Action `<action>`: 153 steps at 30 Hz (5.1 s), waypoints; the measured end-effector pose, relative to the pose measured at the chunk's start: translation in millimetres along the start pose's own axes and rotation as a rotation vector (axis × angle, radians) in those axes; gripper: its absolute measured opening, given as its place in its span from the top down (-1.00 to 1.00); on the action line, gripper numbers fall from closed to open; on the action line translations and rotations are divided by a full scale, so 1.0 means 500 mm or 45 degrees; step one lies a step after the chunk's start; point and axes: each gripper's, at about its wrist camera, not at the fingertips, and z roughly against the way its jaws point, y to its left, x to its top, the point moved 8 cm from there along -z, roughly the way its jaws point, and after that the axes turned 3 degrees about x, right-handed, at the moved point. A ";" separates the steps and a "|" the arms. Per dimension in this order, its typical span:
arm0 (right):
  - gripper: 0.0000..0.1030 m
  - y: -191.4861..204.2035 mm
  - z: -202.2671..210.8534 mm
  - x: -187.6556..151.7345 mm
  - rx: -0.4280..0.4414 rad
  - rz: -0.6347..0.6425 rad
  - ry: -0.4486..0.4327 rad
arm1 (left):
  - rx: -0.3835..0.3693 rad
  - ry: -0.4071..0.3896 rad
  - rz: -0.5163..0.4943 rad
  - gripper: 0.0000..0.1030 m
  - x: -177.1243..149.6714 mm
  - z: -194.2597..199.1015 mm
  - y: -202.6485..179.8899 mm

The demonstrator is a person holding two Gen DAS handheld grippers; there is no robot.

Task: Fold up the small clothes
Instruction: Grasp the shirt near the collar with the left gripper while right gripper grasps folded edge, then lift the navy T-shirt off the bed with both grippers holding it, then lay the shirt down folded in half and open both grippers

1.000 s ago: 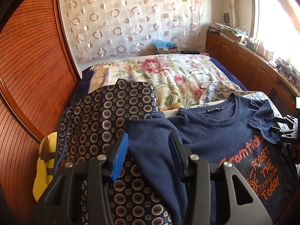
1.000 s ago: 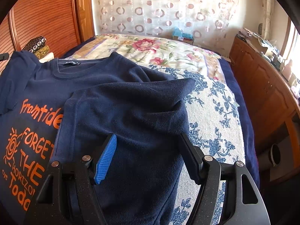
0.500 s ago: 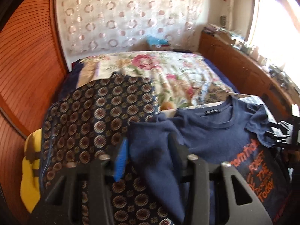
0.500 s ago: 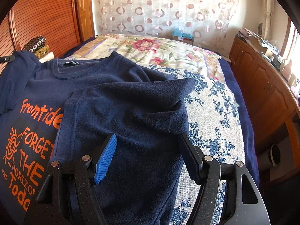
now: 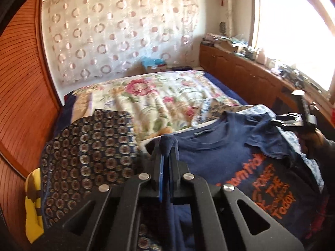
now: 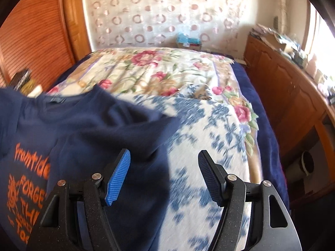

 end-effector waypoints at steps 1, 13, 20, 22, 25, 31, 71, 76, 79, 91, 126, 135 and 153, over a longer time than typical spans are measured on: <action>-0.13 -0.001 -0.009 0.007 0.016 -0.009 0.013 | -0.009 -0.010 -0.006 0.97 0.000 0.007 -0.008; 0.91 0.070 -0.029 0.027 0.100 0.072 0.036 | -0.103 -0.055 0.024 0.98 -0.049 0.081 -0.057; 0.93 0.137 0.168 0.044 0.171 0.089 -0.253 | -0.105 -0.135 0.046 0.99 -0.081 0.184 -0.065; 0.93 0.154 0.223 0.035 0.187 0.100 -0.306 | -0.096 -0.159 0.056 0.99 -0.099 0.216 -0.064; 0.93 0.173 0.308 -0.004 0.212 0.118 -0.364 | -0.102 -0.182 0.088 0.99 -0.138 0.266 -0.061; 0.93 0.174 0.430 -0.136 0.232 0.115 -0.373 | -0.090 -0.159 0.125 0.99 -0.237 0.334 -0.055; 0.02 0.142 0.498 -0.404 0.065 0.154 -0.076 | 0.048 0.099 0.185 0.55 -0.355 0.286 0.000; -0.09 0.130 0.490 -0.364 0.017 0.181 -0.129 | 0.038 0.215 0.210 0.55 -0.384 0.198 0.007; -0.09 0.115 0.456 -0.344 -0.014 0.165 -0.125 | 0.033 0.282 0.216 0.55 -0.403 0.160 0.007; -0.09 0.079 0.265 -0.330 0.079 0.080 0.093 | -0.001 0.400 0.240 0.55 -0.439 0.115 0.003; 0.87 0.194 0.483 -0.250 0.167 0.255 -0.235 | -0.087 -0.074 0.053 0.92 -0.212 0.352 -0.108; 0.88 0.218 0.714 -0.165 0.153 0.282 -0.541 | -0.134 -0.360 0.046 0.93 -0.094 0.515 -0.117; 0.88 0.212 0.939 0.052 -0.013 0.408 -0.789 | -0.004 -0.593 0.075 0.92 0.123 0.588 -0.031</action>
